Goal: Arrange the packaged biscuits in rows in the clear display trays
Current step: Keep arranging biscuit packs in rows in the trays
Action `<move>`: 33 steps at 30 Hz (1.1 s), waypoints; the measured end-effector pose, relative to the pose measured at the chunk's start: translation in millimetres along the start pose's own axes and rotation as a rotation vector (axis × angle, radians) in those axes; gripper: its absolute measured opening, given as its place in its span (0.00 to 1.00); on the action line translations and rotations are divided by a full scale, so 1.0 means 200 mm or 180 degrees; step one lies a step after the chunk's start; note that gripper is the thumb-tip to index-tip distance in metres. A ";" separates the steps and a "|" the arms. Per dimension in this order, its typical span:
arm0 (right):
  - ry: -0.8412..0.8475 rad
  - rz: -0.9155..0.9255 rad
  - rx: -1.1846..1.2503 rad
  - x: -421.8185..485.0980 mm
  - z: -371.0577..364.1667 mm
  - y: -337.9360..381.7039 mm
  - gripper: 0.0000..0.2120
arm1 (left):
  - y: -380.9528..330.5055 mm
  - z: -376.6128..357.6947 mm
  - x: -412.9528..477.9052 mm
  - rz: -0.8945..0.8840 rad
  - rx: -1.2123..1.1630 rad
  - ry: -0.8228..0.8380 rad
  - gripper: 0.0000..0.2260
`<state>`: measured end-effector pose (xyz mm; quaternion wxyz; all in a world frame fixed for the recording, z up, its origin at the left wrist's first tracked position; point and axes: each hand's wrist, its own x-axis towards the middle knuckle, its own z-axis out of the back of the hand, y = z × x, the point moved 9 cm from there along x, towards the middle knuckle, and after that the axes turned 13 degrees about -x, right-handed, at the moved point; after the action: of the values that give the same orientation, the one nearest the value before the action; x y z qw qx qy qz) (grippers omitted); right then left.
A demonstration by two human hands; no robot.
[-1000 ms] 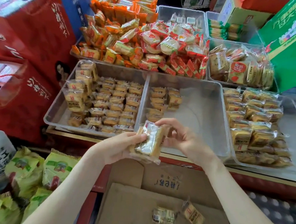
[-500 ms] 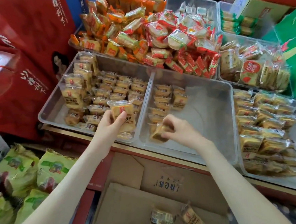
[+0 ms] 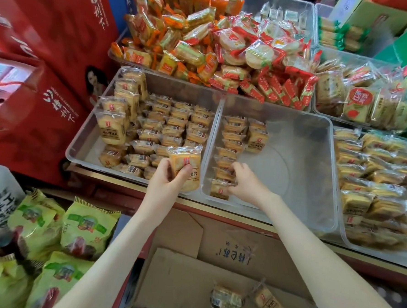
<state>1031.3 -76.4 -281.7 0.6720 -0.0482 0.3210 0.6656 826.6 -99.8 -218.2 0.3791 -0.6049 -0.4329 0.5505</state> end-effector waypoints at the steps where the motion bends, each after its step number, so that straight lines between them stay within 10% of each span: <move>1: -0.0009 -0.0051 -0.0002 -0.01 0.02 0.00 0.26 | -0.01 -0.01 -0.01 0.0071 -0.0027 0.0079 0.08; 6: -0.0793 0.0072 0.0920 -0.25 0.34 0.14 0.16 | -0.05 -0.10 -0.08 0.0522 0.0309 0.0930 0.10; 12: -0.0134 0.0737 0.1830 -0.66 0.42 0.39 0.07 | -0.19 -0.24 -0.25 0.0727 0.0701 0.1805 0.16; 23: -0.1271 0.0237 0.4240 -1.00 0.44 0.26 0.07 | -0.39 -0.17 -0.47 0.0169 -0.1115 0.0968 0.16; 33: -0.1399 0.0217 0.4014 -1.12 0.40 0.25 0.10 | -0.32 -0.21 -0.58 0.0589 -0.0815 0.1000 0.10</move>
<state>1034.1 -225.9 -89.1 0.5998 0.5008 0.5057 0.3657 858.5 -185.7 -114.8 0.3098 -0.7636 -0.3775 0.4224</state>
